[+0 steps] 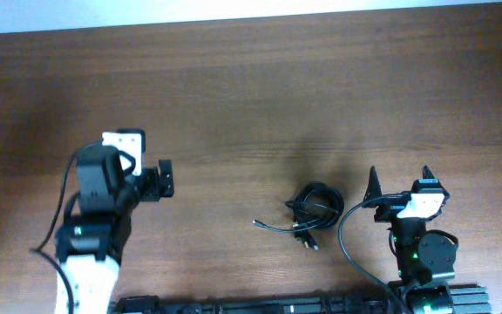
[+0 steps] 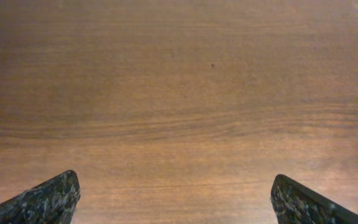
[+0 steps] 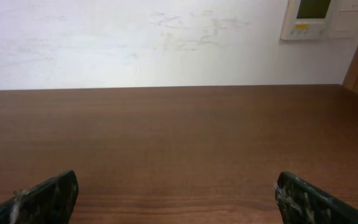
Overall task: Untangle cables
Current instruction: 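Move the left gripper over the black cable coil and lower it, then grasp the black cable coil with the left gripper and lift it, then raise the coil with the left gripper and bring the right gripper toward it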
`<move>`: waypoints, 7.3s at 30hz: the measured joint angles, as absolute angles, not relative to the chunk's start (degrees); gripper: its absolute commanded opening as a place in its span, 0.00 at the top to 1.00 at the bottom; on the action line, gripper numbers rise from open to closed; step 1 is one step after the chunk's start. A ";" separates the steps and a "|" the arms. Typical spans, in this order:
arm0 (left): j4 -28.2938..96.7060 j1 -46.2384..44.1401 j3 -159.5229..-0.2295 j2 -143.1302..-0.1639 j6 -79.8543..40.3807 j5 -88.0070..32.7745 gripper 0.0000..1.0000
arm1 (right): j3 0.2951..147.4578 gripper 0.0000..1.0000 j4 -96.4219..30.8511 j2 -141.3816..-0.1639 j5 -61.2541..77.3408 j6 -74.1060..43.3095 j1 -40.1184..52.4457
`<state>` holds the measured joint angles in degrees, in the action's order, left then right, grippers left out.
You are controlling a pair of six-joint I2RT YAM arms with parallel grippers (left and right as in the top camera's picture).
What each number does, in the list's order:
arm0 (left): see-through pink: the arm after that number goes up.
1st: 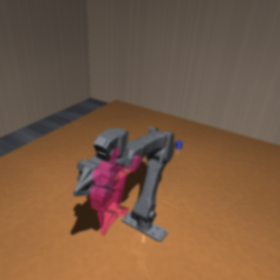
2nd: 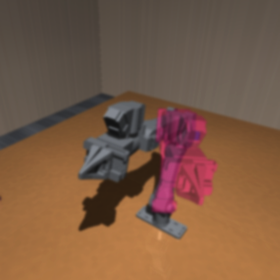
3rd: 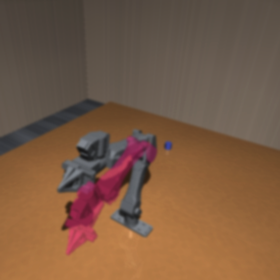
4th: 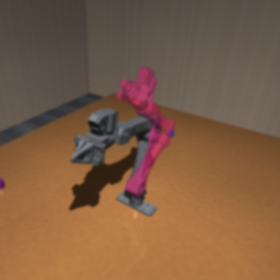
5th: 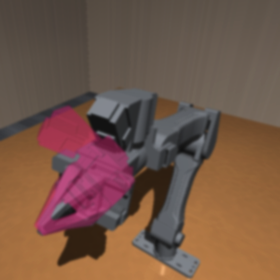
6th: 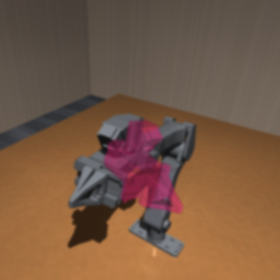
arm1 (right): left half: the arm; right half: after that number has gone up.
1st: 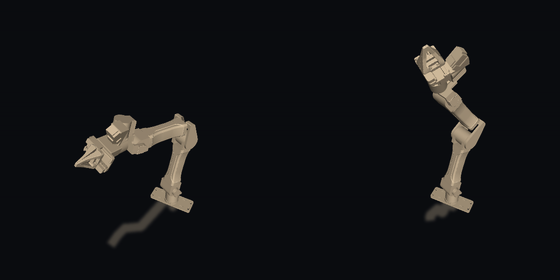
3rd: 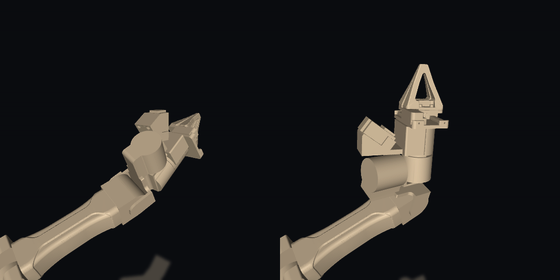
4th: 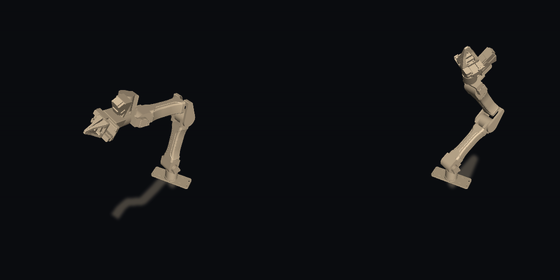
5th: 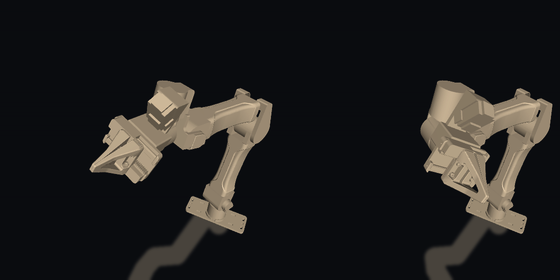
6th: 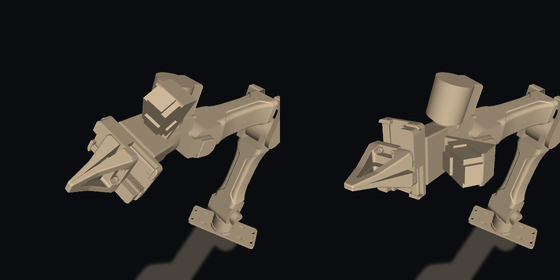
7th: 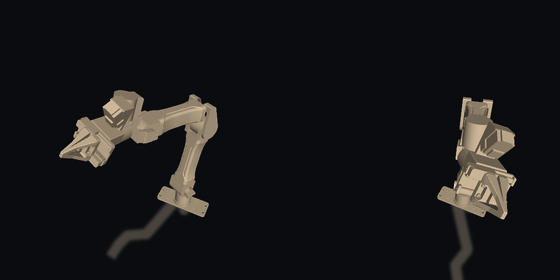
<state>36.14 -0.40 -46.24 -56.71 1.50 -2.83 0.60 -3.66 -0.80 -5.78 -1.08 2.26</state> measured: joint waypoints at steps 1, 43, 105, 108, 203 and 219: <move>38.22 -0.40 -48.90 -59.09 1.54 -3.68 0.01 | 0.60 0.01 -3.66 -0.80 -5.78 -1.08 2.26; 54.89 -28.32 -78.94 -103.88 22.57 -32.42 0.01 | 0.60 0.01 -3.66 -0.80 -5.78 -1.10 2.26; 21.10 -46.68 -79.90 -120.88 10.22 -9.96 0.01 | 0.60 0.01 -3.66 -0.80 -5.78 -1.06 2.26; 16.95 -47.11 -80.12 -121.78 9.45 -6.61 0.01 | 0.60 0.01 -3.66 -0.80 -5.78 -1.10 2.26; 35.94 -26.00 -79.18 -79.48 24.29 -29.91 1.00 | 45.69 0.01 -32.34 -26.46 21.78 -9.28 2.22; 32.18 -26.00 -79.18 -79.48 30.02 -45.54 1.00 | 47.42 0.00 -22.65 -28.14 44.34 -18.02 2.22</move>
